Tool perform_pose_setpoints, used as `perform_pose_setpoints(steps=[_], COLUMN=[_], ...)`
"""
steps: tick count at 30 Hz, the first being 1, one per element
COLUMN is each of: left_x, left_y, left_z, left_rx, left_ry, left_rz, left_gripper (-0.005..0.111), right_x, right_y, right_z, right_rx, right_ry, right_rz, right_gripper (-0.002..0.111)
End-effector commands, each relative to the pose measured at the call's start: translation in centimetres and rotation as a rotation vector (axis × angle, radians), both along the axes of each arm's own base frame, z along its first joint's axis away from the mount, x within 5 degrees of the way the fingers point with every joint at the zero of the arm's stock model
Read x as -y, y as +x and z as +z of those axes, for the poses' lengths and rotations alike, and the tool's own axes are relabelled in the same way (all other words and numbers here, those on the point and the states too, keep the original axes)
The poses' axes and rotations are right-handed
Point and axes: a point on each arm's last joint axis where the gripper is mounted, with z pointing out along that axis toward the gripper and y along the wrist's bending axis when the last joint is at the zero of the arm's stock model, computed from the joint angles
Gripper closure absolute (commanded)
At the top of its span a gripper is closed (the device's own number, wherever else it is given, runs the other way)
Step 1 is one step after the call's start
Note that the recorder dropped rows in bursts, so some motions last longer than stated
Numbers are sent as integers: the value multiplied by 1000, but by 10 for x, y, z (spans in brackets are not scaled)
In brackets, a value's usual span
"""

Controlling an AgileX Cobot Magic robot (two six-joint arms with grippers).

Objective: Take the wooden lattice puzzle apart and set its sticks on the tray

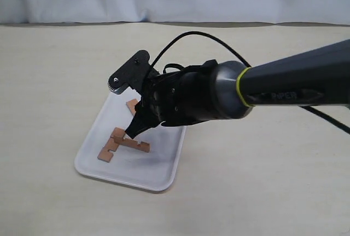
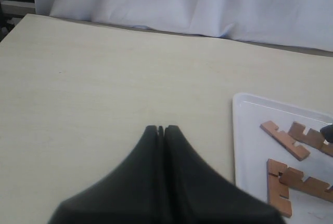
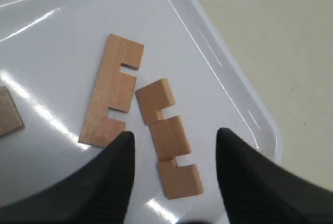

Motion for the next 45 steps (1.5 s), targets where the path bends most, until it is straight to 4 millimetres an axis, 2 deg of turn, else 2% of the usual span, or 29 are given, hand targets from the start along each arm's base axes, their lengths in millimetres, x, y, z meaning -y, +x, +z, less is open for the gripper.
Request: perform_pose_setpoints(steps=[1,3,5,8,9,10,12,13,14,15,16,17,20,24,25,27,32,41,45], left_x=[0,0,0,0,0,0,0,0,0,0,0,0,0,0,0,0,0,0,0], left_y=[0,0,0,0,0,0,0,0,0,0,0,0,0,0,0,0,0,0,0], left_z=[0,0,0,0,0,0,0,0,0,0,0,0,0,0,0,0,0,0,0], left_rx=[8,8,8,8,8,8,8,8,8,8,8,8,8,8,8,8,8,8,8], left_ry=[-11,-11,-11,-11,-11,-11,-11,-11,-11,-11,-11,-11,-11,-11,-11,-11,-11,-11,-11], left_rz=[2,2,2,2,2,2,2,2,2,2,2,2,2,2,2,2,2,2,2], left_gripper=[107,107,107,107,107,107,107,107,107,107,107,107,107,107,107,107,107,107,107], right_x=[-12,-19,-24,-18,-7,-3,19,37,44,68,78,101,145,205,218,239,235,222,216], right_y=[-11,-20,-32,-44,-51,-54,-67,-77,-79,-82,-83,-88,-101,-126,-133,-148,-175,-230,-254], right_z=[36,52,69,81,80,77,56,41,37,37,40,45,54,66,70,87,109,134,139], right_rx=[76,99,105,65,-3,-41,-289,-504,-557,-607,-612,-633,-696,-607,-539,-294,44,424,590], right_ry=[7,-15,-62,-170,-248,-274,-346,-314,-299,-277,-258,-199,-28,135,171,298,375,417,429], right_rz=[42,80,117,104,61,41,31,40,22,-71,-105,-176,-290,-448,-503,-642,-611,-514,-469], right_gripper=[54,57,66,87,100,104,104,104,104,104,104,104,104,104,104,104,104,104,104])
